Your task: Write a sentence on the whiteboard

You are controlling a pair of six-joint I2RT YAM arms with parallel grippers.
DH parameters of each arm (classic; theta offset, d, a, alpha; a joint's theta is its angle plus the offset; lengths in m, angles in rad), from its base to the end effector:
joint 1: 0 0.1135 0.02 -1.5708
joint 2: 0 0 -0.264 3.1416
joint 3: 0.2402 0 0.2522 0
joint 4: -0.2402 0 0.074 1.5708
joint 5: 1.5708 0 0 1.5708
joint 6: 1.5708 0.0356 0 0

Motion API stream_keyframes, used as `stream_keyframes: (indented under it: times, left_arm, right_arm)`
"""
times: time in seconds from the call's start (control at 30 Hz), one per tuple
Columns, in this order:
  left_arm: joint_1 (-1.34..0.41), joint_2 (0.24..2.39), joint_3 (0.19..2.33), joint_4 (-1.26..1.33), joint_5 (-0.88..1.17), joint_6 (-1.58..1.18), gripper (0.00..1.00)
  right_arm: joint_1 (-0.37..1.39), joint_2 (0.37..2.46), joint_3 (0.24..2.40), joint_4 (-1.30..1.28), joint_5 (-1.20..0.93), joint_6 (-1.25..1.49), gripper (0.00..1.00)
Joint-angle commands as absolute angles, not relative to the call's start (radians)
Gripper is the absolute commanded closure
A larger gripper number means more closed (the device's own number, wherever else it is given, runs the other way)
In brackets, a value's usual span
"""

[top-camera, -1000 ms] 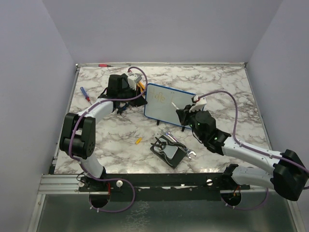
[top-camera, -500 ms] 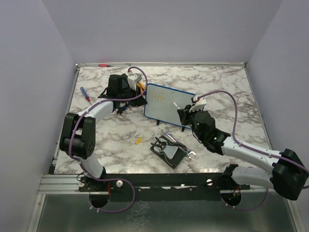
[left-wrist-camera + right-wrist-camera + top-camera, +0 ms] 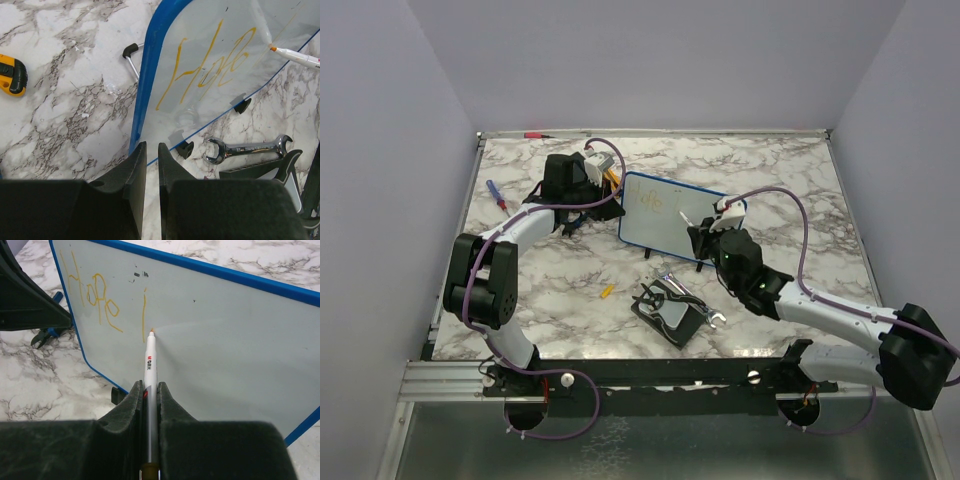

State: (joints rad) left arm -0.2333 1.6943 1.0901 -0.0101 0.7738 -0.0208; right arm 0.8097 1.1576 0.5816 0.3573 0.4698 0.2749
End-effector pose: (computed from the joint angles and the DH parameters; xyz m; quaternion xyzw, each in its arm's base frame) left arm 0.3537 -0.1096 0.2284 0.2599 0.7991 -0.3863 0.3803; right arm 0.1878 0.1738 0.2492 -0.0600 0.7701 0.1586 0.6149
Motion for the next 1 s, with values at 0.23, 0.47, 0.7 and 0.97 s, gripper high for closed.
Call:
stream_keyframes:
  times: [0.23, 0.47, 0.7, 0.97]
  left_arm:
    - [-0.238, 1.680, 1.111, -0.021, 0.778, -0.006, 0.84]
    - [-0.238, 1.677, 1.111, -0.022, 0.778, -0.006, 0.84]
    - [-0.238, 1.675, 1.110, -0.022, 0.778, -0.006, 0.84]
    - [-0.238, 1.675, 1.111, -0.024, 0.778, -0.006, 0.84]
  right_arm:
    - [0.807, 1.170, 0.568, 0.345, 0.510, 0.299, 1.00]
    - [0.807, 1.178, 0.550, 0.335, 0.495, 0.326, 1.00]
    - [0.807, 1.188, 0.556, 0.336, 0.497, 0.325, 1.00]
    - [0.808, 1.191, 0.551, 0.332, 0.492, 0.336, 1.00]
